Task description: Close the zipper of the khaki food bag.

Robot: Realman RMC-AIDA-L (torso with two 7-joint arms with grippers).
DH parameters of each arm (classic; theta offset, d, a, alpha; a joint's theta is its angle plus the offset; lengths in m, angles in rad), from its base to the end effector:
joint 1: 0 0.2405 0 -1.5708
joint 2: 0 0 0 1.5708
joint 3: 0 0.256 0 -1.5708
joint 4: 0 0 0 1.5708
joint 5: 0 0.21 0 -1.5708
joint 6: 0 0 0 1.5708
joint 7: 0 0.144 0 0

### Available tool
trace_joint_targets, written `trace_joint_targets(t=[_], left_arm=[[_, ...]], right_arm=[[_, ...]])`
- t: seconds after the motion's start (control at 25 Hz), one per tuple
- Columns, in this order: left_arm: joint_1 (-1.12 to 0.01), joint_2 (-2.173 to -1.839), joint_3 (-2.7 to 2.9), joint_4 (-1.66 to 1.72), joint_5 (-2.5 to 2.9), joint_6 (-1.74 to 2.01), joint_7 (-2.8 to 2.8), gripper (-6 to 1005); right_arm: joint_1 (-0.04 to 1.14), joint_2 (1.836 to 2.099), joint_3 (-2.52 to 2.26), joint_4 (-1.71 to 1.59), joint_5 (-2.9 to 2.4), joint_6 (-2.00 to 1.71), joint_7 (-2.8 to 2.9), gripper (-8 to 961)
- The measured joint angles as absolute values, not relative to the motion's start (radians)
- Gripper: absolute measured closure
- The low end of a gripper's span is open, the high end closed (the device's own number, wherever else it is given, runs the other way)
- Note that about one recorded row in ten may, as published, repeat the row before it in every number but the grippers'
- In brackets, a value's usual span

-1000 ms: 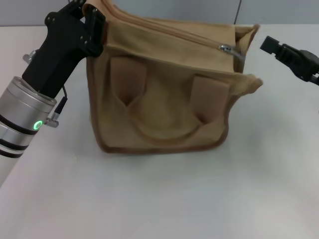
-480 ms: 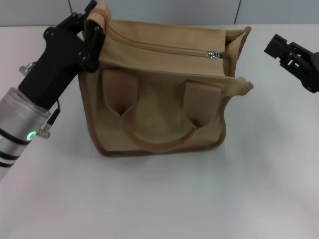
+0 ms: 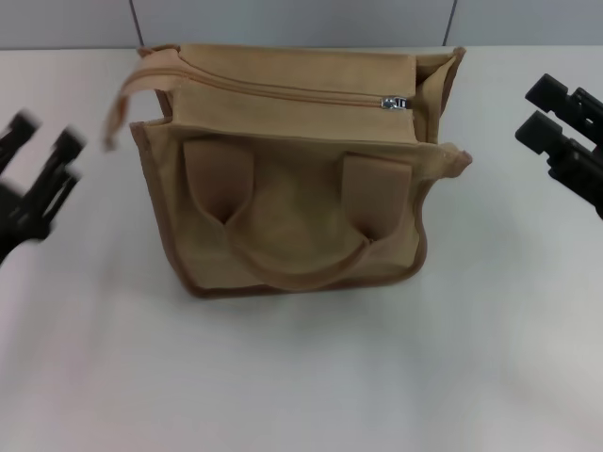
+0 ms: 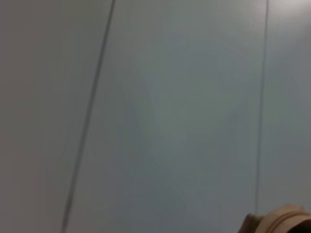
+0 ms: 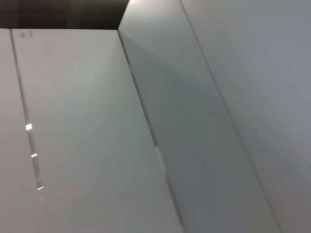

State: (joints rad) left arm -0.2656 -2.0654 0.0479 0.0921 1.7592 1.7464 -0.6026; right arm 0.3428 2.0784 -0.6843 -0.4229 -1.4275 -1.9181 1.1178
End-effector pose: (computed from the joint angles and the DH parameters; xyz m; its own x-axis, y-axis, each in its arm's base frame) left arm -0.3320 0.2340 0.0163 0.4962 -0.1463 0.8558 0.7119 -0.4957 -0.4975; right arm 0.2632 0.2604 0.0312 0.3620 -0.0622 -0.9301 -0.4525 -0.8840 -0.1170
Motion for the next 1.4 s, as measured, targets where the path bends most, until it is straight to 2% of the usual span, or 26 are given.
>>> trace_joint_targets(t=[0.08, 0.12, 0.28, 0.32, 0.4, 0.44, 0.6, 0.84, 1.4], left_arm=[[-0.24, -2.063, 0.049, 0.11, 1.76, 1.762, -0.604, 453], [-0.187, -2.057, 0.081, 0.169, 1.784, 1.819, -0.609, 414], [-0.14, -2.044, 0.192, 0.267, 1.852, 1.93, -0.617, 300], [-0.13, -2.026, 0.292, 0.31, 1.885, 1.983, -0.632, 272], [-0.135, -2.014, 0.348, 0.324, 1.895, 1.996, -0.649, 215], [-0.153, -1.996, 0.448, 0.334, 1.904, 2.0, -0.691, 215], [-0.2, -1.989, 0.582, 0.338, 1.917, 1.986, -0.724, 215], [-0.262, -2.034, 0.624, 0.396, 2.002, 1.93, -0.739, 215], [-0.289, -2.044, 0.626, 0.4, 2.017, 1.868, -0.778, 215]], right_arm=[[0.343, 2.078, -0.699, -0.421, -1.441, -1.942, 1.067, 339], [0.346, 2.079, -0.739, -0.423, -1.488, -1.976, 0.97, 335], [0.374, 2.079, -0.795, -0.434, -1.597, -1.972, 0.899, 316], [0.406, 2.078, -0.816, -0.433, -1.688, -1.942, 0.902, 311], [0.425, 2.079, -0.822, -0.426, -1.733, -1.924, 0.905, 311], [0.457, 2.082, -0.823, -0.399, -1.809, -1.872, 0.907, 311], [0.483, 2.087, -0.839, -0.351, -1.859, -1.806, 0.899, 311], [0.479, 2.087, -0.862, -0.32, -1.859, -1.797, 0.879, 311], [0.476, 2.088, -0.859, -0.288, -1.845, -1.793, 0.8, 311]])
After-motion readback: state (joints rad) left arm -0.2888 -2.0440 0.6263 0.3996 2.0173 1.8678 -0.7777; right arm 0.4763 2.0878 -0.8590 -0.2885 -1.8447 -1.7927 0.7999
